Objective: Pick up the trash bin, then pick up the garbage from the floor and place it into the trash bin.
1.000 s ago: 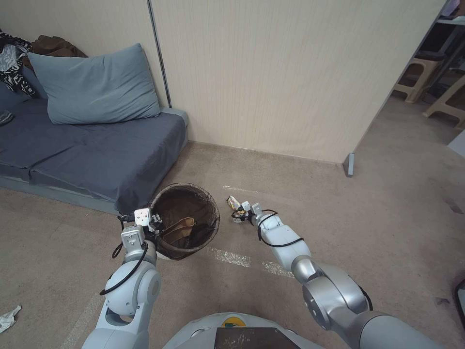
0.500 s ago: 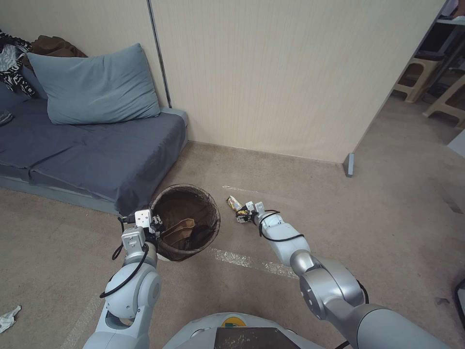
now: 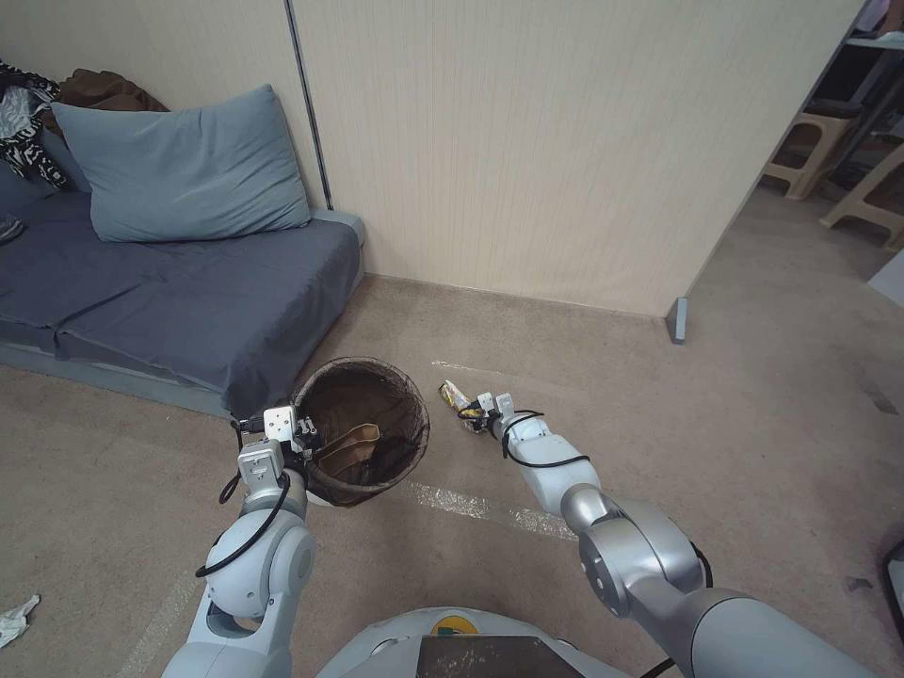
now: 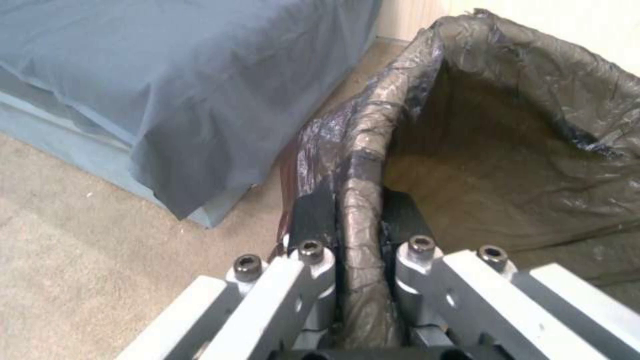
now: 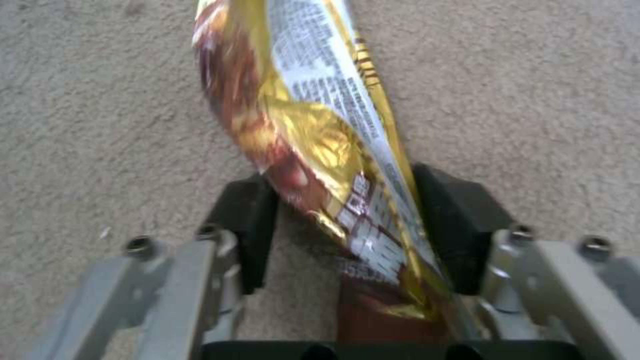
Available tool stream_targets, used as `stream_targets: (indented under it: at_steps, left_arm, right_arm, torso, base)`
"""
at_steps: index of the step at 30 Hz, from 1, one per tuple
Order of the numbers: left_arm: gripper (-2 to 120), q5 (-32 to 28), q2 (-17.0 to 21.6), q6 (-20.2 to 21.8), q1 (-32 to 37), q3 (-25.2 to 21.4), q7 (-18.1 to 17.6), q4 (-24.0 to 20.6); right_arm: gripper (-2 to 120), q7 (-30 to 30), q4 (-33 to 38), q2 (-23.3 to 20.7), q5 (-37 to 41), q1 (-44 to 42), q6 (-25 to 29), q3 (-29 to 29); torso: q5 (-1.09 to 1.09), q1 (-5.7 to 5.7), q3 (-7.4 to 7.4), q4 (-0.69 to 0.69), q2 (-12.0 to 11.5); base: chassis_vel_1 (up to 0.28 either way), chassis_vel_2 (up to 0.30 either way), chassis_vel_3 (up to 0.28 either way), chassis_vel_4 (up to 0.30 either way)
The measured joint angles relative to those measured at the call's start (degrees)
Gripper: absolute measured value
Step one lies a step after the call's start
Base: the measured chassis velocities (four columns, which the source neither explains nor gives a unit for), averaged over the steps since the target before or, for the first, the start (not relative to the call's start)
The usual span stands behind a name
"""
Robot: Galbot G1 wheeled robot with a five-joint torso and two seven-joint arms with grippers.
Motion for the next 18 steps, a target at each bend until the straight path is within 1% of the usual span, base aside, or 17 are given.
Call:
stream_targets:
  at_steps: [2,3,7,8,9,11,12,13,16,18]
  left_arm:
    - [5,-0.1,0.0,0.0,0.0,0.0,0.0,-0.1]
    - [5,-0.1,0.0,0.0,0.0,0.0,0.0,-0.1]
    - [5,-0.2,0.1,0.0,0.0,-0.2,0.0,-0.4]
    - [5,-0.2,0.1,0.0,0.0,-0.2,0.0,-0.4]
    - [5,-0.3,0.1,0.0,0.0,-0.2,0.0,-0.4]
    - [5,-0.3,0.1,0.0,0.0,-0.2,0.0,-0.4]
    - [5,-0.3,0.1,0.0,0.0,-0.2,0.0,-0.4]
    - [5,-0.3,0.1,0.0,0.0,-0.2,0.0,-0.4]
    - [5,-0.3,0.1,0.0,-0.1,-0.2,0.0,-0.4]
    - [5,-0.4,0.2,0.0,-0.1,-0.2,0.0,-0.4]
  right_arm:
    - [37,0.0,0.4,-0.2,0.1,-0.4,0.1,0.0]
    - [37,0.0,0.4,-0.2,0.1,-0.4,0.1,0.0]
    - [18,-0.1,1.0,-0.4,0.2,-0.9,0.3,0.0]
    - [18,-0.1,1.0,-0.4,0.2,-0.9,0.3,0.0]
    - [12,-0.1,1.0,-0.5,0.2,-1.0,0.3,-0.1]
    - [12,-0.1,1.0,-0.5,0.2,-1.0,0.3,-0.1]
    - [3,-0.1,1.1,-0.5,0.2,-1.1,0.4,-0.1]
    - [0,-0.1,1.2,-0.5,0.2,-1.2,0.5,-0.1]
    - [0,0.0,1.4,-0.5,0.2,-1.3,0.7,-0.1]
    - [0,0.4,2.9,-0.7,0.2,-1.9,1.1,-0.3]
  torso:
    - [0.01,0.00,0.00,0.00,0.0]
    - [0.01,0.00,0.00,0.00,0.0]
    - [0.02,0.00,0.00,0.02,0.0]
    - [0.02,0.00,0.00,0.02,0.0]
    - [0.02,0.00,0.00,0.02,0.0]
    - [0.02,0.00,0.00,0.02,0.0]
    - [0.03,0.00,0.00,0.02,0.0]
    - [0.03,0.00,0.00,0.02,0.0]
    - [0.02,0.00,0.00,0.01,0.0]
    - [0.02,0.00,0.01,0.01,0.0]
  base:
    - [0.000,0.000,0.000,0.000]
    - [0.000,0.000,0.000,0.000]
    - [0.000,0.000,0.000,0.000]
    - [0.000,0.000,0.000,0.000]
    - [0.000,0.000,0.000,0.000]
    - [0.000,0.000,0.000,0.000]
    - [0.000,0.000,0.000,0.000]
    - [0.000,0.000,0.000,0.000]
    - [0.000,0.000,0.000,0.000]
    - [0.000,0.000,0.000,0.000]
